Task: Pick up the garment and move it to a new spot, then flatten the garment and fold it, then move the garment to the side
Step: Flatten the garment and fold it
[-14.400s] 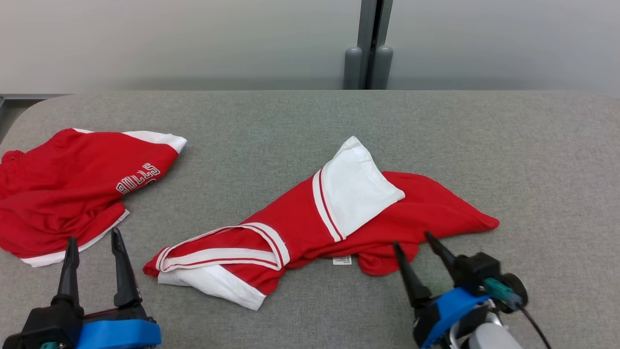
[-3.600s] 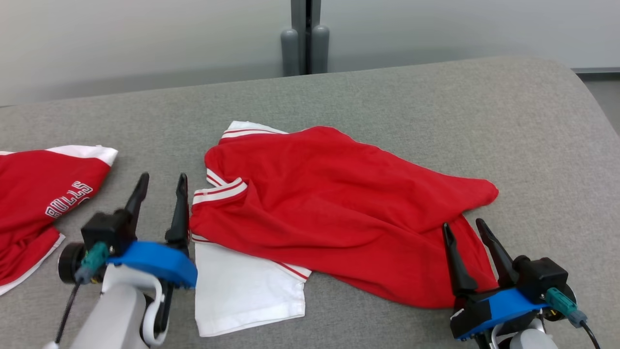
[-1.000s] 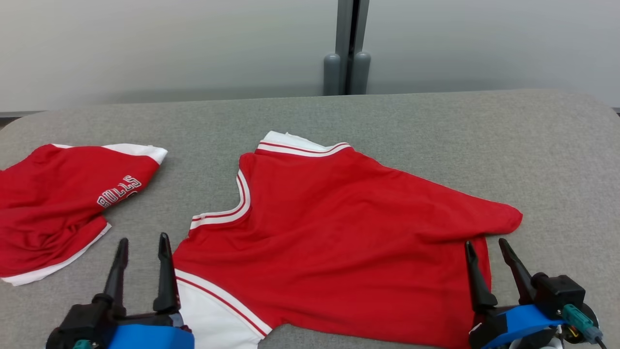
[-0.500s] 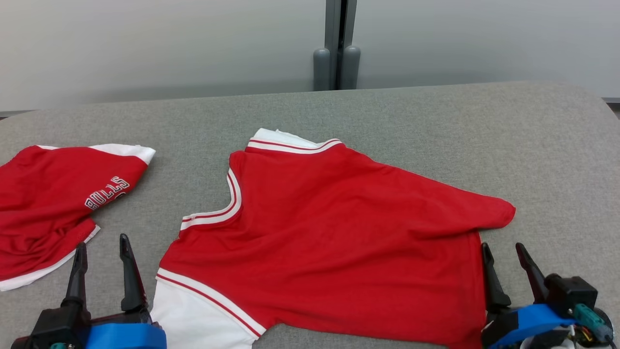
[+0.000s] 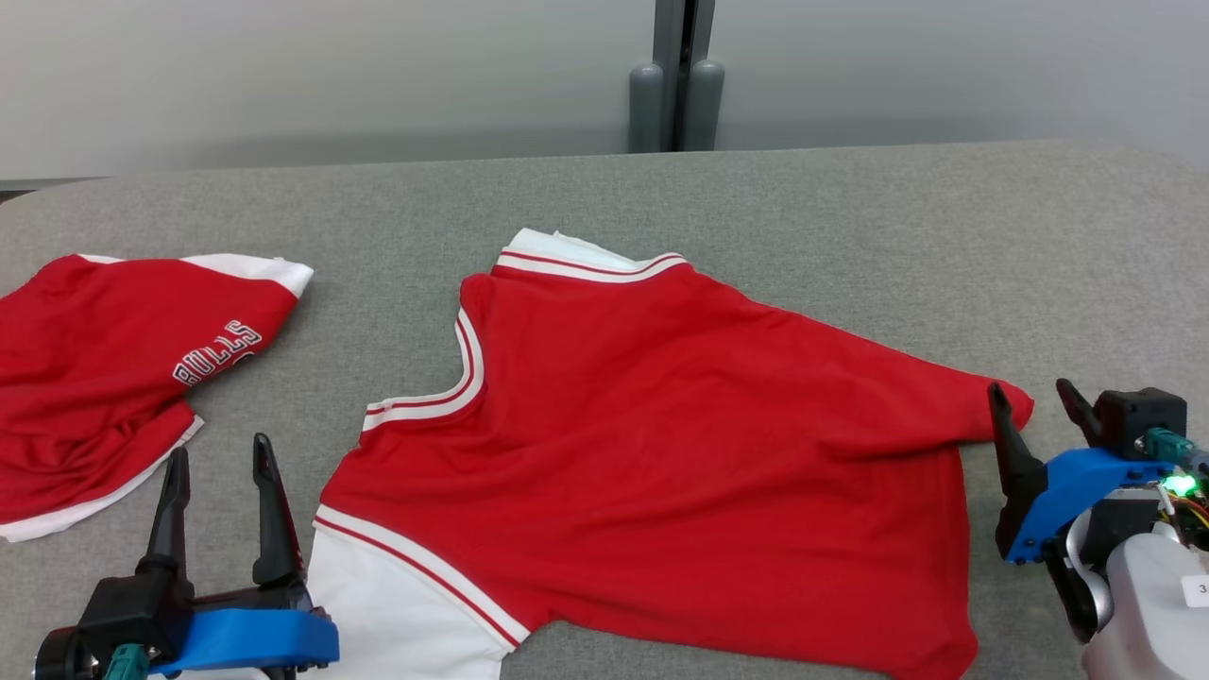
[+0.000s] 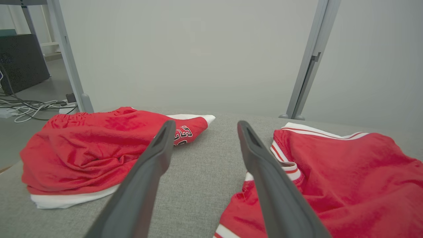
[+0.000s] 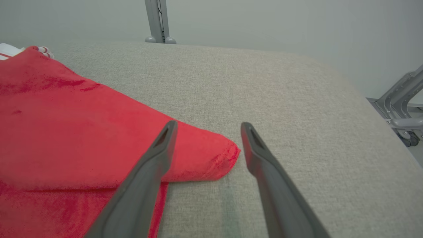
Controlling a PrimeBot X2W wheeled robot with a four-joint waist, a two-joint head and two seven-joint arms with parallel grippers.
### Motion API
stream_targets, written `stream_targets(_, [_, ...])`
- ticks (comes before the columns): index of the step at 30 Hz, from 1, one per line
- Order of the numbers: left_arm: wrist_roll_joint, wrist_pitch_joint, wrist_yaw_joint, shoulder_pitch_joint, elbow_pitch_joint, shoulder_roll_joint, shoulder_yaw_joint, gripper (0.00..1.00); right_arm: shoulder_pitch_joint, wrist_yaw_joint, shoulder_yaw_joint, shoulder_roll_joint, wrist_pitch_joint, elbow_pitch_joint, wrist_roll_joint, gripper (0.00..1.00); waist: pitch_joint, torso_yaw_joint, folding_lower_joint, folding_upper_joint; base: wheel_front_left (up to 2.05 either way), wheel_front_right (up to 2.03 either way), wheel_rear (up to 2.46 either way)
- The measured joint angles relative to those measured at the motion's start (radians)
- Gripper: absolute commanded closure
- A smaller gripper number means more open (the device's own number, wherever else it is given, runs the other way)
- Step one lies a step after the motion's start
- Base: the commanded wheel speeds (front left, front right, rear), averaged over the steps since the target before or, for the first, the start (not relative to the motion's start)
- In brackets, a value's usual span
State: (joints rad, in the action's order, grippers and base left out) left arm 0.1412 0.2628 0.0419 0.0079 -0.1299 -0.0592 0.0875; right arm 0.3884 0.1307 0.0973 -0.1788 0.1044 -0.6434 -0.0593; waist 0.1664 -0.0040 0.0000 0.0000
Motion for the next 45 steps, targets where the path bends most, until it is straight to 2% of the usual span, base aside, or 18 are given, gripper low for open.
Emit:
stream_targets(6, [-0.002, 0.000, 0.009, -0.016, -0.010, 0.004, 0.001, 0.00, 0.065, 0.000, 0.016, -0.031, -0.031, -0.148, 0.003, 0.00, 0.023, 0.021, 0.0001, 0.0001, 0.00, 0.00, 0.00])
stream_targets(10, [-0.005, 0.000, 0.011, -0.031, -0.017, 0.006, -0.002, 0.00, 0.114, 0.000, 0.020, -0.045, -0.038, -0.303, -0.003, 0.00, 0.036, 0.038, 0.0000, 0.0001, 0.00, 0.00, 0.00])
stream_targets(14, [-0.005, 0.000, 0.011, -0.031, -0.020, 0.007, -0.004, 0.00, 0.158, 0.000, 0.015, -0.045, -0.041, -0.376, -0.004, 0.00, 0.038, 0.045, 0.0000, 0.0000, 0.00, 0.00, 0.00])
stream_targets(15, [-0.008, 0.000, 0.011, -0.031, -0.020, 0.007, -0.007, 0.00, 0.165, 0.000, 0.009, -0.044, -0.032, -0.386, -0.009, 0.18, 0.038, 0.047, 0.0000, 0.0000, 0.00, 0.00, 0.00])
stream_targets(16, [-0.008, 0.000, 0.010, -0.031, -0.019, 0.007, -0.011, 0.00, 0.170, 0.000, 0.002, -0.043, -0.022, -0.397, -0.015, 0.77, 0.037, 0.049, 0.0000, 0.0000, 0.00, 0.00, 0.00])
stream_targets(17, [-0.007, 0.000, 0.007, -0.031, -0.018, 0.007, -0.015, 0.00, 0.178, 0.000, -0.004, -0.042, -0.011, -0.406, -0.021, 1.00, 0.037, 0.051, 0.0000, 0.0000, 0.00, 0.00, 0.00])
stream_targets(21, [0.001, 0.000, 0.000, -0.031, -0.017, 0.008, -0.033, 0.00, 0.225, 0.000, -0.036, -0.047, 0.027, -0.427, -0.030, 1.00, 0.038, 0.061, 0.0001, 0.0001, 0.00, 0.00, 0.00])
stream_targets(25, [0.010, 0.000, 0.001, -0.034, -0.025, 0.008, -0.037, 0.00, 0.319, 0.000, -0.056, -0.081, 0.065, -0.428, -0.030, 1.00, 0.043, 0.075, 0.0000, 0.0001, 0.00, 0.00, 0.00])
stream_targets(38, [0.035, 0.000, 0.008, -0.073, -0.044, 0.008, -0.069, 0.00, 0.627, 0.000, -0.069, -0.178, 0.091, -0.514, -0.017, 0.99, 0.082, 0.154, 0.0000, 0.0000, 0.00, 0.00, 0.00])
stream_targets(39, [0.037, 0.000, 0.007, -0.074, -0.044, 0.008, -0.071, 0.00, 0.640, 0.000, -0.076, -0.176, 0.090, -0.526, -0.017, 0.00, 0.087, 0.157, 0.0000, 0.0000, 0.00, 0.00, 0.00])
stream_targets(45, [0.044, 0.000, 0.001, -0.083, -0.049, 0.008, -0.068, 0.00, 0.658, 0.000, -0.095, -0.173, 0.117, -0.569, -0.012, 0.00, 0.102, 0.162, 0.0001, 0.0001, 0.00, 0.00, 0.00])
